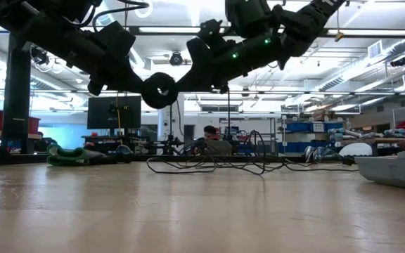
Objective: Coil cords
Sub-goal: Coil the black wire
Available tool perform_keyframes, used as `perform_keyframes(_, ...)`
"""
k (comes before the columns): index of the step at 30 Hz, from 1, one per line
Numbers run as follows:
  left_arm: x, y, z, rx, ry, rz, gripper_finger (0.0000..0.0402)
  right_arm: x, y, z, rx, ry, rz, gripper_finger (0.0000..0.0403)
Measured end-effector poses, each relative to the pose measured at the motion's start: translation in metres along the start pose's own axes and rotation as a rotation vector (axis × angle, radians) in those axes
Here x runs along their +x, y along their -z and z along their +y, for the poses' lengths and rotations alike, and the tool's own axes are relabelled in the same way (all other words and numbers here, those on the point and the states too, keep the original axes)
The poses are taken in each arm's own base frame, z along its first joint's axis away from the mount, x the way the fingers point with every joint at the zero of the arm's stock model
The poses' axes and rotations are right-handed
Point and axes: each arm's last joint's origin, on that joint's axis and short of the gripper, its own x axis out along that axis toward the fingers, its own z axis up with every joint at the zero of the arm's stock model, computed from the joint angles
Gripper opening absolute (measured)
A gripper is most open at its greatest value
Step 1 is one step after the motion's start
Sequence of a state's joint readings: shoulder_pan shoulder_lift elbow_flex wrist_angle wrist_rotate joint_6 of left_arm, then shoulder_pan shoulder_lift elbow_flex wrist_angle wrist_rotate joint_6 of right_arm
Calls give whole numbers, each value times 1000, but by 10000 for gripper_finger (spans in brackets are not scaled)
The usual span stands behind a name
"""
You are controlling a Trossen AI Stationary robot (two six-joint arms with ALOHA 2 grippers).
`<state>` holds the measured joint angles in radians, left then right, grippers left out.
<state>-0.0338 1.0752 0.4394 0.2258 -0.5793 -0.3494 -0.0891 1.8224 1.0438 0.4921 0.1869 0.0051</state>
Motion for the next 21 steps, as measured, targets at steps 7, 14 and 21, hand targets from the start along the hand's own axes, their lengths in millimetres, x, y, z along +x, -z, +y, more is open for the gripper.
perform_keyframes(7, 0, -1, 0, -3, -1, -9, 0, 0, 13, -1, 71, 27, 103, 0)
perform_keyframes(14, 0, -3, -1, -16, 1, -35, 0, -1, 19, 1, 99, 14, 159, 0)
perform_keyframes(21, -1, -9, -1, -40, -54, -105, 0, -2, 22, 8, 100, -151, 202, 10)
